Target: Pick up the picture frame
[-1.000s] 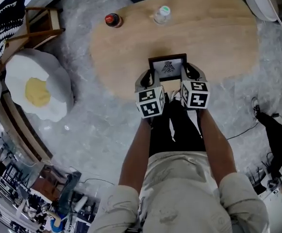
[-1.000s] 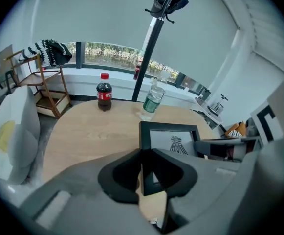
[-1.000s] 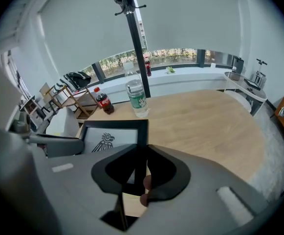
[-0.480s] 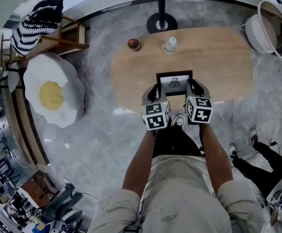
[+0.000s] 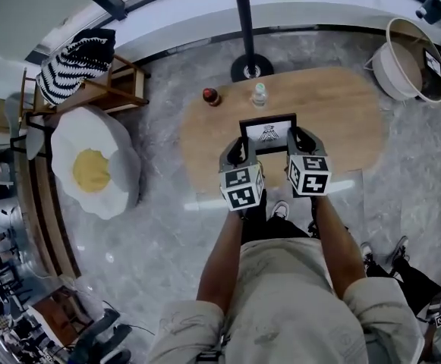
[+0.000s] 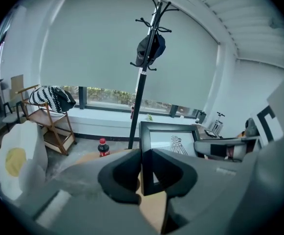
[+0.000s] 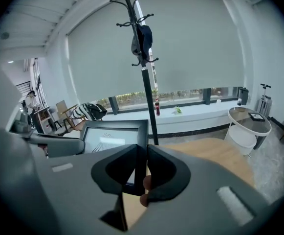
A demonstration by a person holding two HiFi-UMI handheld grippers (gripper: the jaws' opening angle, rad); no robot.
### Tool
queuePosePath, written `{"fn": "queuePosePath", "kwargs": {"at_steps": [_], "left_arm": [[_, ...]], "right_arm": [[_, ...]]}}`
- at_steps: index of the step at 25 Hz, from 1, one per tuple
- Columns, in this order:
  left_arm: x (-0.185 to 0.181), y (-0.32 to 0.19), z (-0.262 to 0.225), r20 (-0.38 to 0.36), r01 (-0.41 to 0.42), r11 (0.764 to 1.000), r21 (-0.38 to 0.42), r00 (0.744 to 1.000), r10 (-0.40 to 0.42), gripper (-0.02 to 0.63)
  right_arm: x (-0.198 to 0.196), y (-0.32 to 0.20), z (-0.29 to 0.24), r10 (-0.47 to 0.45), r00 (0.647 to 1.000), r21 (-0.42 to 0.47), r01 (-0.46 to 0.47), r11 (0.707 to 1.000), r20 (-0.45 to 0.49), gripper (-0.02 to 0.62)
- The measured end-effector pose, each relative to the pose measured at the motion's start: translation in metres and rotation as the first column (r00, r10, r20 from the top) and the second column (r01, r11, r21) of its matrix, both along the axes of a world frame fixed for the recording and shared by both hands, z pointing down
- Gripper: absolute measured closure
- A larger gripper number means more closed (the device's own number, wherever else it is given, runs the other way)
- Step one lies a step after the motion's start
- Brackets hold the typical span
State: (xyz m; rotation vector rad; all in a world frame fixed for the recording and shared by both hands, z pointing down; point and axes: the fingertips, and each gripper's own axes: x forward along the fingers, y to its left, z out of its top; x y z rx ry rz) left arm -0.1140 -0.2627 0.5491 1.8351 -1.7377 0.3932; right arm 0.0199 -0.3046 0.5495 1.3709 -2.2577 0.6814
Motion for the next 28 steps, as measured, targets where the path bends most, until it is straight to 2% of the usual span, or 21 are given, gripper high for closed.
{"fn": "queuePosePath", "kwargs": {"at_steps": [7, 13, 23, 28], "left_arm": [[0.015, -0.012, -0.067, 0.025, -0.018, 0.993, 0.113, 1.0, 0.015, 0.525], [0.022, -0.021, -0.129, 0.072, -0.045, 0.973, 0.227, 0.997, 0.029, 0.525], [0.011, -0.024, -0.243, 0.137, -0.068, 0.905, 0.42, 0.991, 0.011, 0.525], [0.011, -0.019, -0.292, 0.163, -0.083, 0.863, 0.498, 0.987, 0.002, 0.525]], "right_arm": [[0.015, -0.012, -0.072, 0.002, 1.0, 0.131, -0.005, 0.991, 0.023, 0.525], [0.023, -0.017, -0.131, 0.008, 0.998, 0.237, -0.023, 0.971, 0.065, 0.525], [0.012, -0.018, -0.248, -0.031, 0.993, 0.46, -0.024, 0.888, 0.111, 0.523], [0.011, -0.013, -0.299, -0.033, 0.993, 0.556, -0.035, 0.83, 0.112, 0.523]]}}
